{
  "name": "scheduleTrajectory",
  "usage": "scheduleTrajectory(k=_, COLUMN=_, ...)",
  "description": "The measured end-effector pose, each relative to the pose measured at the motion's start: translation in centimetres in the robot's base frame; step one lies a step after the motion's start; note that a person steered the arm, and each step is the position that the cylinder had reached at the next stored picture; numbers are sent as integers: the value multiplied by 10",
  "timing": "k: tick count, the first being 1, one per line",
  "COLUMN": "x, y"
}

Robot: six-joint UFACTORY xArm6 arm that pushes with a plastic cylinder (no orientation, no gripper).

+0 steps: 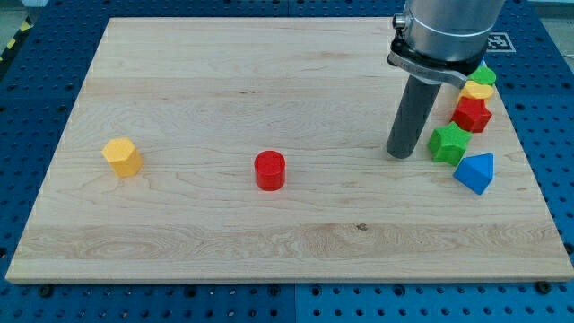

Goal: Move the red circle diagonally bottom right to the yellow hexagon

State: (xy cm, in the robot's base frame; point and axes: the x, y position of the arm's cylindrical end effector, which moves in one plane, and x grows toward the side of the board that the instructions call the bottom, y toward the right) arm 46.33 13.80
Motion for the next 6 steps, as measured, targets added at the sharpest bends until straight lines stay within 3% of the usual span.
scheduleTrajectory(k=1, x=-2, y=28)
scheduleTrajectory(k=2, x=-5, y=12)
scheduleTrajectory(k=4, x=18, y=-241)
scheduleTrajectory(k=6, x=35, y=-276)
